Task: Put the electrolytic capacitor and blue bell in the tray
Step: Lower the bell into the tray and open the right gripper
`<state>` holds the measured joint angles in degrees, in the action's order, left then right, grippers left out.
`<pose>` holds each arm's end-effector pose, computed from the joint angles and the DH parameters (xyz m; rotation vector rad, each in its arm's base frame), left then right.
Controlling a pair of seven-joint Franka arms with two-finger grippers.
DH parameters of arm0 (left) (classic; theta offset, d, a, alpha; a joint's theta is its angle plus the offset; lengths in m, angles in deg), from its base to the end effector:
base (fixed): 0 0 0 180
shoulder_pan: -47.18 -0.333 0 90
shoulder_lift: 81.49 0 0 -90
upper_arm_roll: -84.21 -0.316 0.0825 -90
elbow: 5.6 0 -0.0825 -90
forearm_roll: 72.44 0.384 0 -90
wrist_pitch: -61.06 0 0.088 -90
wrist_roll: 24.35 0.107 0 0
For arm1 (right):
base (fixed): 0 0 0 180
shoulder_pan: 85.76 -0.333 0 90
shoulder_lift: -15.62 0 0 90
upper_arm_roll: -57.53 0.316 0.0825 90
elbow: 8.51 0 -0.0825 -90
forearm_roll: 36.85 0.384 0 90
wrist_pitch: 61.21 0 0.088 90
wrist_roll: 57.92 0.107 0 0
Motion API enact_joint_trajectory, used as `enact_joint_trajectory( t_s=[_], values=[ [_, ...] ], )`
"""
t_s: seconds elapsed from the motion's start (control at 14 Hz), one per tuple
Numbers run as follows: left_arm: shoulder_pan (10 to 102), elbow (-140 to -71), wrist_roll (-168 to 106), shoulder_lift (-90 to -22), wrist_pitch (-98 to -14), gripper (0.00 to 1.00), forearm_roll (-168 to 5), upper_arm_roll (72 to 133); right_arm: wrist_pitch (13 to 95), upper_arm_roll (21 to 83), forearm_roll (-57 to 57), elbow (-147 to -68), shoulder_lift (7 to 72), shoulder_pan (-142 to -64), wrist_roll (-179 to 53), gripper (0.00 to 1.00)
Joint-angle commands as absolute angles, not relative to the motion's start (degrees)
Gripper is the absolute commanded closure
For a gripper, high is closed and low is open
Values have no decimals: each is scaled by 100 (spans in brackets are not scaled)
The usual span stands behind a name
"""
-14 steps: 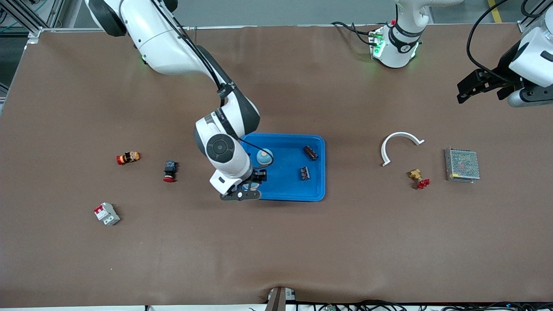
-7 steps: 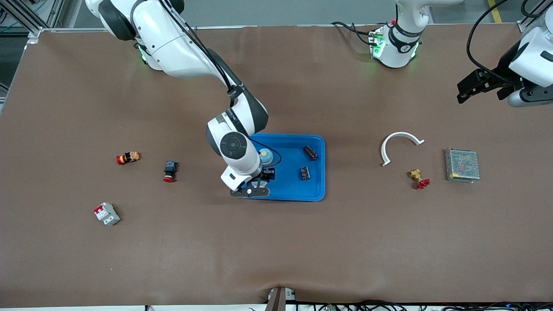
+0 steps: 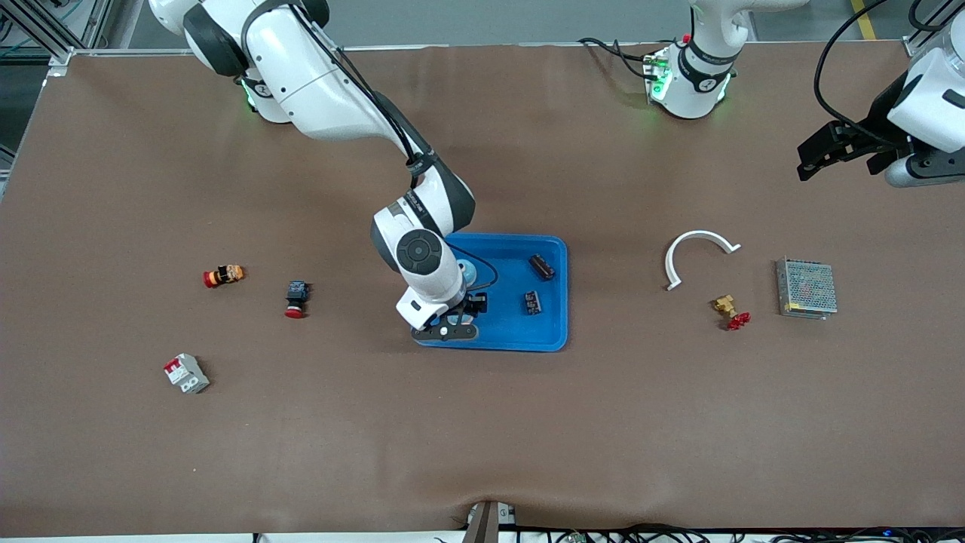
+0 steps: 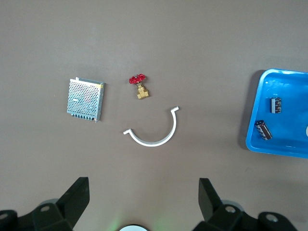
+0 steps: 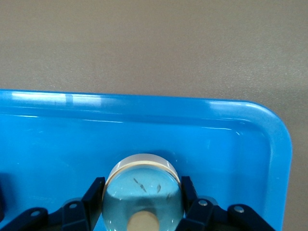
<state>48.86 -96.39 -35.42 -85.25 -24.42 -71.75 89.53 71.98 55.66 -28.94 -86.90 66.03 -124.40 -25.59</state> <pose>0.5220 -0.0645 0.6465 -3.1172 -0.1124 0.0377 0.5906 0.4510 0.1948 -3.0321 0.0005 -0.0283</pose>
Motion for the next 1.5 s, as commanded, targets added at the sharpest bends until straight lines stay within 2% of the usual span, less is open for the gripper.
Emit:
enact_joint_trajectory(
  t_s=[0.0, 0.21, 0.29, 0.36, 0.43, 0.86, 1.43],
  values=[
    [4894, -9735, -3507, -8615, -2508, 0, -7253, 8922, 7379, 5516, -2903, -8804, 6589, -12505, -2452, 43],
    [4902, -9735, -3507, -8615, -2516, 0, -7244, 8922, 7449, 5507, -2903, -8831, 6589, -12522, -2452, 40],
    [4902, -9735, -3507, -8615, -2516, 0, -7244, 8922, 7449, 5507, -2903, -8831, 6589, -12522, -2452, 30],
    [4902, -9735, -3507, -8606, -2516, 0, -7244, 8922, 7449, 5507, -2903, -8831, 6589, -12522, -2452, 6],
    [4911, -9735, -3507, -8606, -2516, 0, -7244, 8922, 7441, 5507, -2903, -8831, 6589, -12522, -2452, 0],
    [4920, -9735, -3507, -8580, -2525, 0, -7235, 8922, 7240, 5507, -2903, -8831, 6406, -12443, -2540, 0],
    [4920, -9727, -3507, -8580, -2525, 0, -7235, 8922, 5228, 5481, -2894, -8831, 5132, -12188, -2566, 0]
  ],
)
